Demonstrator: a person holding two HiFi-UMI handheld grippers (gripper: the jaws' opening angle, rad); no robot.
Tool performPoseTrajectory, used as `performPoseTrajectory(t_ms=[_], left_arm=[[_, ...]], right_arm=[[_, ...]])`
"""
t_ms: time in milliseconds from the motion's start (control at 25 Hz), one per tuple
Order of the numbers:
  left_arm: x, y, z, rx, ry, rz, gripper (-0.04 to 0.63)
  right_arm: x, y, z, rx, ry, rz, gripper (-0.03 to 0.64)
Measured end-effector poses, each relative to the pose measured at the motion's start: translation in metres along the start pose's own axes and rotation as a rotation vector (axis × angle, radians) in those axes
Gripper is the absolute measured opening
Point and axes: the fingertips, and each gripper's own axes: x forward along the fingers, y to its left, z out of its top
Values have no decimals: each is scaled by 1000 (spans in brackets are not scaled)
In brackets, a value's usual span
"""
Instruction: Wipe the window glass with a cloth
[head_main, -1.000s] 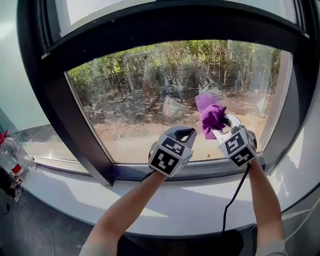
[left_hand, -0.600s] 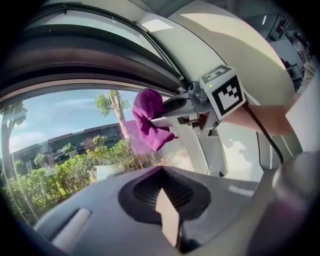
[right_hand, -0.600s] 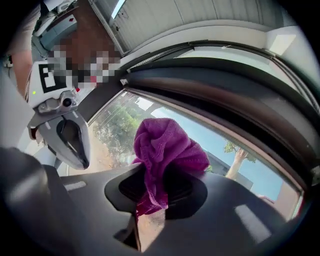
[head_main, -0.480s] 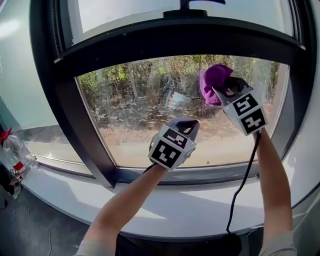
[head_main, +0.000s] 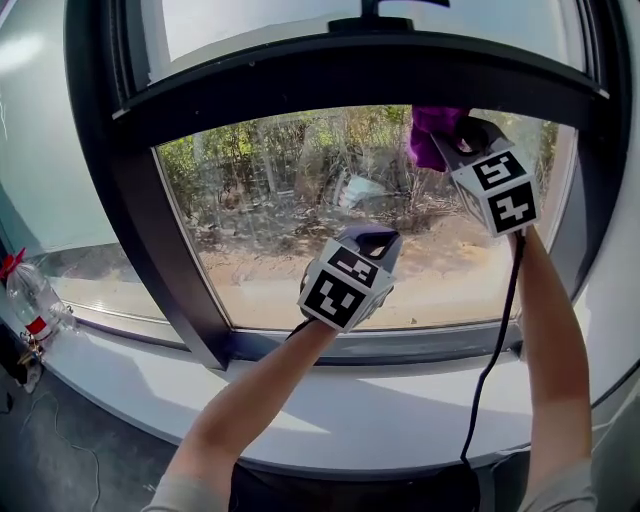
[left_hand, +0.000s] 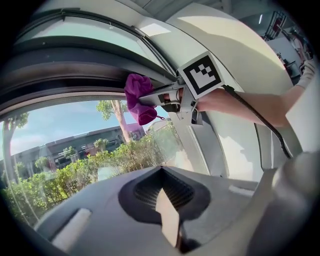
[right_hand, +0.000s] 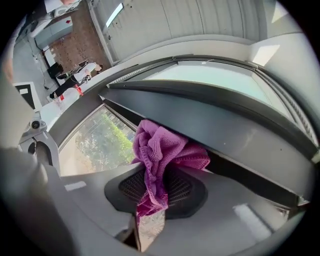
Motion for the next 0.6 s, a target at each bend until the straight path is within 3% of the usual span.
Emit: performPoseTrajectory(t_ms=[280,600], left_arm=[[16,-18,-34,-41,43,-21,0],[33,-47,-82,-89,103,-47,0]], right_arm=[[-14,29,-48,7,27,42,107],[-37,97,-145,23,149,149,107]])
